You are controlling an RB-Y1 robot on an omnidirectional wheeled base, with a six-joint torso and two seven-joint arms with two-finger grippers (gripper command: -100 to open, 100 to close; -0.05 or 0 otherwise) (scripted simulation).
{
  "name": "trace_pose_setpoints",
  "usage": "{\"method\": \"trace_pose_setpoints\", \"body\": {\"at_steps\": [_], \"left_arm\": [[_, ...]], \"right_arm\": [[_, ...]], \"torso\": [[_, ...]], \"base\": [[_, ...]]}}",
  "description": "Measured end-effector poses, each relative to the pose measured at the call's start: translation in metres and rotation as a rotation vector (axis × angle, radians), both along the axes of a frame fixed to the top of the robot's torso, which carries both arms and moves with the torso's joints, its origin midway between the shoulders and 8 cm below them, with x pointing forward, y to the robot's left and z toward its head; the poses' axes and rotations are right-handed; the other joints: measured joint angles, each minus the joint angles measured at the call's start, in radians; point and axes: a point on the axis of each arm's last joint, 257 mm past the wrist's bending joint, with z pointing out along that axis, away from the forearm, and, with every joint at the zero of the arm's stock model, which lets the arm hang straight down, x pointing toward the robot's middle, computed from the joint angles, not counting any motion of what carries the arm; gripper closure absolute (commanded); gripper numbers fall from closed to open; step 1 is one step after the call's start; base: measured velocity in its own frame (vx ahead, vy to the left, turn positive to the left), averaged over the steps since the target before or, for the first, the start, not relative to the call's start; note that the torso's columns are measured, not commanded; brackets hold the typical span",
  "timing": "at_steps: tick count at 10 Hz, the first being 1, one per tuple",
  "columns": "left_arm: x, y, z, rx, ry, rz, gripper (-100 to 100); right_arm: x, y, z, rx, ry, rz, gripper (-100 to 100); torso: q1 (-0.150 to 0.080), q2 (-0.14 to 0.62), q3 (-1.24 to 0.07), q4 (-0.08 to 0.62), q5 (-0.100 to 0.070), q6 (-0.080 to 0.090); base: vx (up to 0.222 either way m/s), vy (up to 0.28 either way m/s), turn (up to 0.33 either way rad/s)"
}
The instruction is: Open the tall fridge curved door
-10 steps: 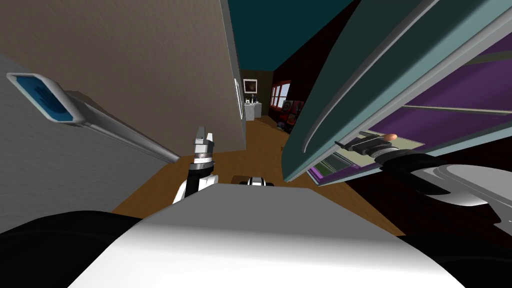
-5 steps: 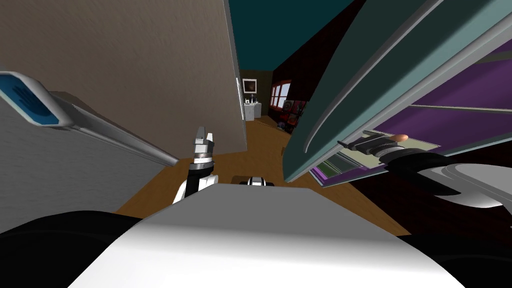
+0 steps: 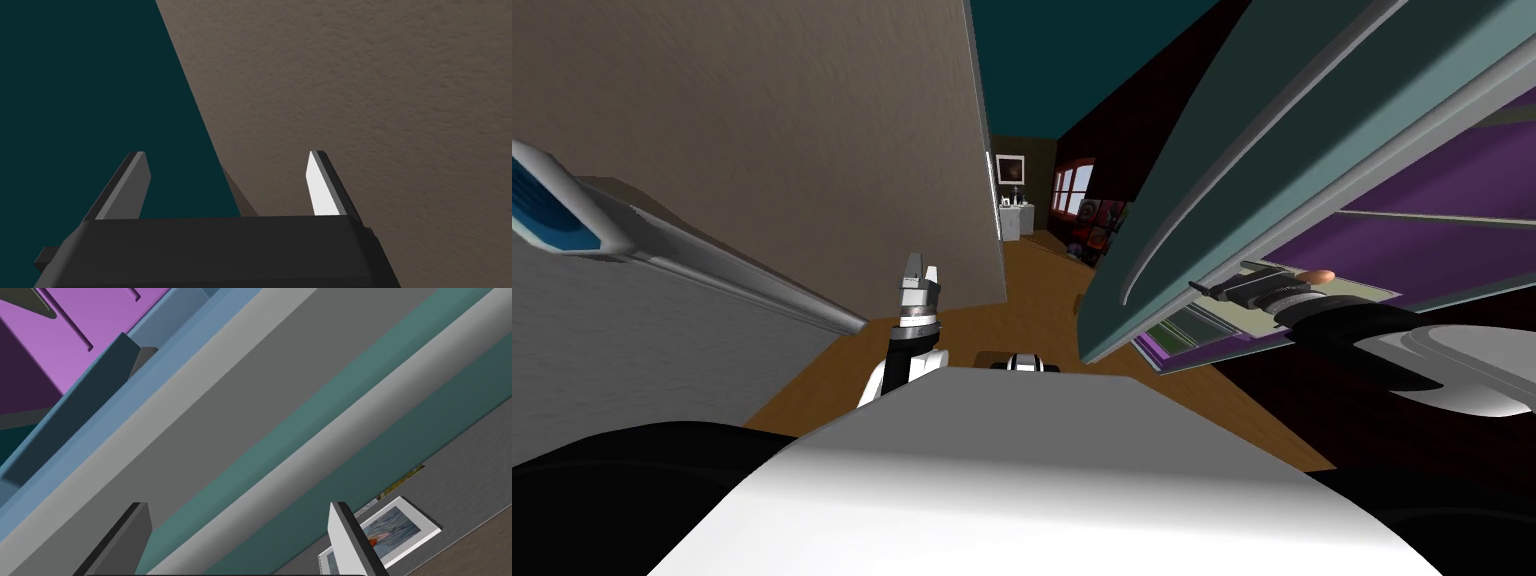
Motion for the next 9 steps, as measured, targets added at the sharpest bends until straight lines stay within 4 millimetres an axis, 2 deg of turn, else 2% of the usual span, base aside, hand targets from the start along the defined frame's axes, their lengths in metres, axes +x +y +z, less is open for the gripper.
{"method": "trace_pose_setpoints", "body": {"at_steps": [1,3,5,9], "left_arm": [[0.0,0.0,0.0,0.0,0.0,0.0,0],[0.0,0.0,0.0,0.0,0.0,0.0,0],[0.0,0.0,0.0,0.0,0.0,0.0,0],[0.0,0.0,0.0,0.0,0.0,0.0,0]], "right_arm": [[0.0,0.0,-0.001,0.002,0.002,0.001,100],[-0.007,-0.017,-0.001,0.005,0.001,-0.04,100],[-0.009,-0.032,-0.002,0.009,0.005,-0.073,100],[-0.023,-0.069,0.0,0.007,0.002,-0.162,100]], "torso": [[-0.002,0.002,0.002,-0.001,-0.003,0.002],[0.009,-0.005,-0.002,-0.005,-0.001,0.001],[0.0,-0.001,0.0,-0.003,-0.003,0.001],[0.001,0.001,0.001,-0.002,-0.003,0.001]], "base": [[0.137,0.196,-0.04],[0.124,0.284,-0.032],[0.145,0.301,-0.015],[0.18,0.341,-0.025]]}}
